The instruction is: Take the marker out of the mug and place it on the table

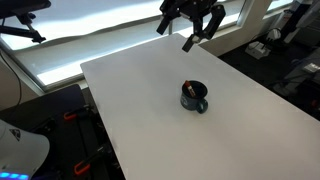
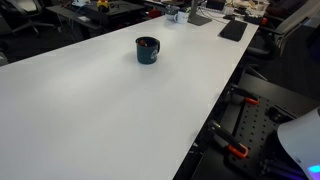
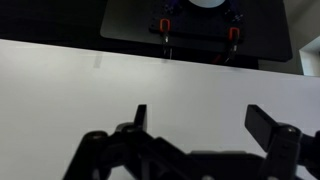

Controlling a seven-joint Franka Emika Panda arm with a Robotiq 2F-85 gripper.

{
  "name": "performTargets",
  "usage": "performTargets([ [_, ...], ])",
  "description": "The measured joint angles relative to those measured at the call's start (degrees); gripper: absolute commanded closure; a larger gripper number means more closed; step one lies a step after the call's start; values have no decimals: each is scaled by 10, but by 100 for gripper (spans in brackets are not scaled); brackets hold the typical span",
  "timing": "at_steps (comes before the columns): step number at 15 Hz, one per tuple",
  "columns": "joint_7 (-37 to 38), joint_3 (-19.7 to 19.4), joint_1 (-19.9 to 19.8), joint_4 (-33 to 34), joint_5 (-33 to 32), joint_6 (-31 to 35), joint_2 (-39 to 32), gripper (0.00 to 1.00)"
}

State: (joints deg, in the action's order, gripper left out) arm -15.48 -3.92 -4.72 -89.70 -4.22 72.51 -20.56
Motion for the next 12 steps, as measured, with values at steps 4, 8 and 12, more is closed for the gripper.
performTargets([
  [4, 0, 0, 0, 0, 0, 0, 0, 0],
  [8, -3, 1, -4, 13, 0, 0, -16, 0],
  [12, -24, 1, -16, 84, -1, -4, -78, 0],
])
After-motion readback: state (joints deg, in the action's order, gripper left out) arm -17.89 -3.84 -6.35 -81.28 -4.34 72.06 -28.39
